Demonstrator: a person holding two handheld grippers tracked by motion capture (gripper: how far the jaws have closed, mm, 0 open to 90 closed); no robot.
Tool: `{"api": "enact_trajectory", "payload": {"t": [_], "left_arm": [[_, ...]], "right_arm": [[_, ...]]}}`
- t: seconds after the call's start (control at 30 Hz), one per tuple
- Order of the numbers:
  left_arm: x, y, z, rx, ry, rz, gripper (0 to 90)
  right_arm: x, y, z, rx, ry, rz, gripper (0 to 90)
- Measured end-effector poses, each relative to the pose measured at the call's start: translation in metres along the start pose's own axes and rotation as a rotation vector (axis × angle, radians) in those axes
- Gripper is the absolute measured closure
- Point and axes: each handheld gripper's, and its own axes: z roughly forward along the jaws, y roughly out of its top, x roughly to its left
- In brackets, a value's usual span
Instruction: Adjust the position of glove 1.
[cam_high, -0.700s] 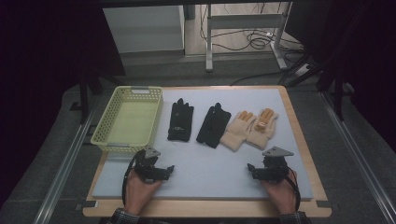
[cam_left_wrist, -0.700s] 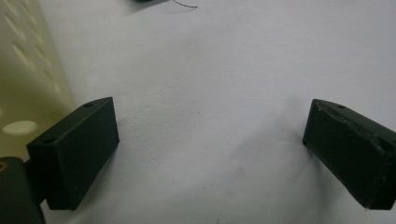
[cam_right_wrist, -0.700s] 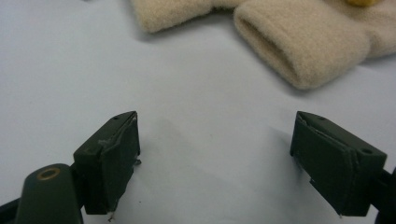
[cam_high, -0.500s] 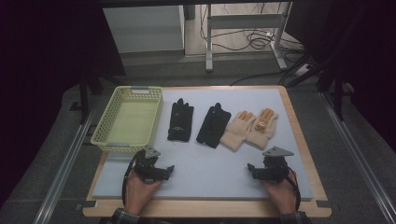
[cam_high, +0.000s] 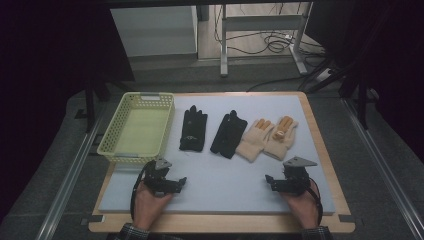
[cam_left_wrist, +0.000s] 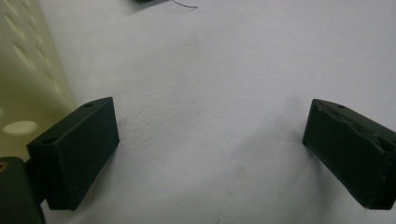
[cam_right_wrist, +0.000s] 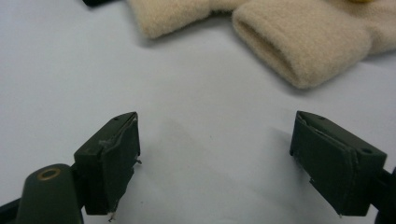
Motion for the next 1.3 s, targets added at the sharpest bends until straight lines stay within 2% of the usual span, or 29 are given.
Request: {"api": "enact_trajectory", "payload": {"t": [0.07, 0.17, 0.3, 0.33, 0.37, 0.6, 0.83, 0.97, 1.1, 1.3], "left_arm": [[0.0, 0.0, 0.0, 0.0, 0.0, 0.0, 3.5], [0.0, 0.0, 0.0, 0.0, 0.0, 0.0, 3.5], [0.0, 0.0, 0.0, 0.0, 0.0, 0.0, 3.5], [0.0, 0.0, 0.0, 0.0, 0.0, 0.0, 3.5], [0.0, 0.0, 0.0, 0.0, -0.001, 0.0, 3.5], [0.0, 0.0, 0.0, 0.0, -0.001, 0.0, 3.5], [0.0, 0.0, 0.0, -0.001, -0.001, -0.001, 3.5], [0.0, 0.0, 0.0, -0.001, -0.001, -0.001, 3.5], [0.0, 0.0, 0.0, -0.001, -0.001, -0.001, 3.5], [0.0, 0.0, 0.0, 0.001, -0.001, 0.0, 3.5]], "right_arm": [[0.002, 0.0, 0.0, 0.006, -0.012, -0.014, 15.6], [0.001, 0.0, 0.0, 0.004, -0.009, -0.007, 16.7], [0.004, 0.003, -0.001, 0.001, -0.007, -0.061, 18.6], [0.004, 0.003, -0.001, 0.001, -0.007, -0.061, 18.6], [0.005, 0.005, -0.002, -0.006, -0.003, -0.076, 19.0], [0.012, 0.023, -0.006, -0.006, 0.038, -0.093, 19.4], [0.018, 0.046, 0.005, -0.005, 0.063, -0.118, 19.5], [0.02, 0.057, 0.015, -0.007, 0.098, -0.128, 20.0], [0.024, 0.067, 0.023, -0.011, 0.094, -0.15, 20.0], [0.029, 0.09, 0.04, -0.017, 0.121, -0.176, 20.2]]}}
